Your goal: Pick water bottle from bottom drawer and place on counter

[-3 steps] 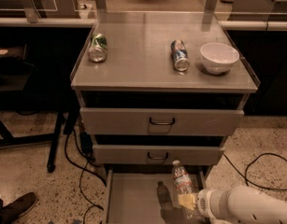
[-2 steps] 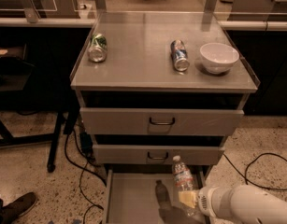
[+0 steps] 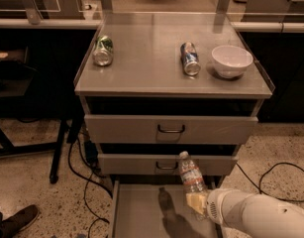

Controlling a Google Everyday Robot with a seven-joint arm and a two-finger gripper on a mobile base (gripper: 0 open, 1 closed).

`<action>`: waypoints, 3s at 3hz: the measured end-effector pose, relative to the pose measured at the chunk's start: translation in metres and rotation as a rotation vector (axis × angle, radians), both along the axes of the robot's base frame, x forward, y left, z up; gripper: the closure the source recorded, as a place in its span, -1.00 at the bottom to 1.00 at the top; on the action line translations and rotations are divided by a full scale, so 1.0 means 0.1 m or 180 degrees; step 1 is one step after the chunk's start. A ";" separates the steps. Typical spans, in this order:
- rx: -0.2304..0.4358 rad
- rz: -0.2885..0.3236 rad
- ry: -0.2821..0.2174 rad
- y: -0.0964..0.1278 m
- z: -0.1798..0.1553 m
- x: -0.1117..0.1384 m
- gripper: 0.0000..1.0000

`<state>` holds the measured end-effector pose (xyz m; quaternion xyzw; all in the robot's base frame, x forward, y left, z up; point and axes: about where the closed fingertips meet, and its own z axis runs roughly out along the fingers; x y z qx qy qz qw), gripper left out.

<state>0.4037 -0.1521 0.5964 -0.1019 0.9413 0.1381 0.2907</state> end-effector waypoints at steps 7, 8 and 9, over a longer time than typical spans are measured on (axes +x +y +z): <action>-0.0214 0.0178 -0.0707 0.14 2.11 0.98 1.00; -0.0341 0.0307 -0.0829 0.23 2.53 1.34 1.00; -0.0345 0.0320 -0.0879 0.25 2.62 1.37 1.00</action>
Offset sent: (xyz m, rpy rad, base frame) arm 0.0394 0.0033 0.0925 0.0113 -0.1085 0.0171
